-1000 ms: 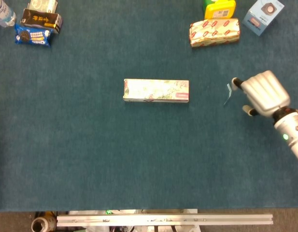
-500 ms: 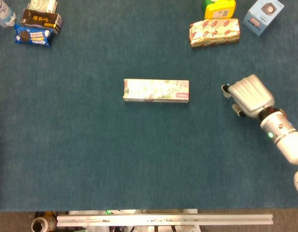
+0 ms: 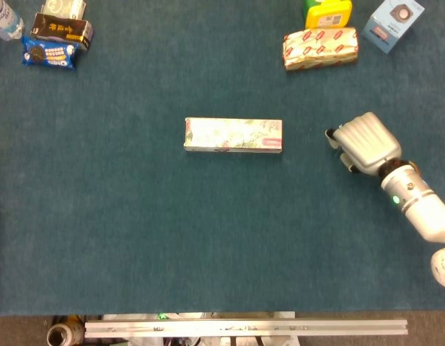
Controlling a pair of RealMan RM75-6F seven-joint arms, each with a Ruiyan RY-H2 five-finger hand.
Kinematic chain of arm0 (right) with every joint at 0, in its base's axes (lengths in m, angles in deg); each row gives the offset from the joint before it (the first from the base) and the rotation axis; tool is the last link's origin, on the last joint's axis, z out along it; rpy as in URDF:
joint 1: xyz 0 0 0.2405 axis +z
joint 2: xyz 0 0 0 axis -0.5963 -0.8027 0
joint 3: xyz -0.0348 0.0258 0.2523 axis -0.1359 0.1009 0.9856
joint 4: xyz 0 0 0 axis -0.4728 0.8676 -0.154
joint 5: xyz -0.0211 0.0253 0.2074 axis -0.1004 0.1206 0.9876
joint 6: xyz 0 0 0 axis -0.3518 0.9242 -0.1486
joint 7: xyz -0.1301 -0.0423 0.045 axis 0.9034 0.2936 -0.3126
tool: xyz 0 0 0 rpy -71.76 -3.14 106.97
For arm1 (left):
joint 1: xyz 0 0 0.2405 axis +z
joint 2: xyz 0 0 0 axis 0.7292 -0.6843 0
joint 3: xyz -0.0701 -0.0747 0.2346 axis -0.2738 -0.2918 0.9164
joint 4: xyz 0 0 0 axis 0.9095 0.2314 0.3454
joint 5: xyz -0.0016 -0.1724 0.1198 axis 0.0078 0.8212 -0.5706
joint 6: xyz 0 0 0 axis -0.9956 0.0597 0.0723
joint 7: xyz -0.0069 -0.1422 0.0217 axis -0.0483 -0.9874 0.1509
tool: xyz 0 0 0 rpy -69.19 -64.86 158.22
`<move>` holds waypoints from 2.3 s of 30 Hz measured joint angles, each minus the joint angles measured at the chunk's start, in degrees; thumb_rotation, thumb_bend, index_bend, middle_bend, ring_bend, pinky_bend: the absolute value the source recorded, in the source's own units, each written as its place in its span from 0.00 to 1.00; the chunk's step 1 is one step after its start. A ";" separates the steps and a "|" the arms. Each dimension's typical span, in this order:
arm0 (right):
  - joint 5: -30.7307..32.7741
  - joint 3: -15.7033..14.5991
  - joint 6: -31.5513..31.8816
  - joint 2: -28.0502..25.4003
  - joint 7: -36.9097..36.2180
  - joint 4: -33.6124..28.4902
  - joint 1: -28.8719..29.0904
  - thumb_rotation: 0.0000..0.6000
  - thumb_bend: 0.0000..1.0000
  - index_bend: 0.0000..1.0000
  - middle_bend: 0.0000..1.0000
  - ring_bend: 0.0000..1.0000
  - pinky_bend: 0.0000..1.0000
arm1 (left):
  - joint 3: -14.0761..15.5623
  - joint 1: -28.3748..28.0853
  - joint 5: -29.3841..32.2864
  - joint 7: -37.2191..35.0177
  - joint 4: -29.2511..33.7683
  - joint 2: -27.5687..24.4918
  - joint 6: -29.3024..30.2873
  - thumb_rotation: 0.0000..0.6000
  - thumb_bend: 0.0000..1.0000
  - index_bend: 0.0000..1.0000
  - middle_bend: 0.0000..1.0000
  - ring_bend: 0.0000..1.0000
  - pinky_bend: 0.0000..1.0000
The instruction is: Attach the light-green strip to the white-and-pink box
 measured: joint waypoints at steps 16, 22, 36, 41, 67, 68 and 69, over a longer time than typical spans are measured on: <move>1.27 -0.50 0.18 1.86 -0.71 2.50 0.67 1.00 0.36 0.55 0.90 1.00 1.00 | -0.06 0.33 0.17 -0.44 -0.58 0.13 -0.11 1.00 0.29 0.07 0.32 0.33 0.31; 1.12 -0.74 0.62 2.52 -0.95 3.31 0.70 1.00 0.39 0.58 0.90 1.00 1.00 | -0.04 0.45 0.11 -0.43 -0.58 0.09 -0.06 1.00 0.29 0.07 0.32 0.33 0.31; 1.49 -0.70 1.67 3.03 -1.28 3.42 0.53 1.00 0.42 0.64 0.90 1.00 1.00 | -0.06 0.74 0.17 -0.66 -0.78 -0.01 0.03 1.00 0.29 0.07 0.32 0.33 0.31; -1.04 0.16 3.44 2.66 -6.51 1.87 0.20 1.00 0.42 0.64 0.91 1.00 1.00 | -0.09 0.84 0.19 -0.53 -0.60 -0.37 0.09 1.00 0.29 0.07 0.32 0.33 0.31; -5.19 6.93 2.80 5.82 -48.63 -5.33 1.54 1.00 0.41 0.64 0.89 0.99 1.00 | 0.31 1.33 -0.93 -0.50 1.01 -1.73 0.89 1.00 0.29 0.07 0.31 0.33 0.31; -4.07 7.31 1.85 6.09 -48.99 -5.51 1.81 1.00 0.42 0.64 0.89 0.99 1.00 | 0.34 1.34 -0.95 -0.54 0.98 -1.73 0.85 1.00 0.29 0.07 0.31 0.33 0.31; -3.03 7.71 0.96 6.41 -49.36 -5.62 2.09 1.00 0.42 0.64 0.88 0.99 1.00 | 0.35 1.34 -0.95 -0.59 0.95 -1.71 0.84 1.00 0.29 0.07 0.31 0.33 0.31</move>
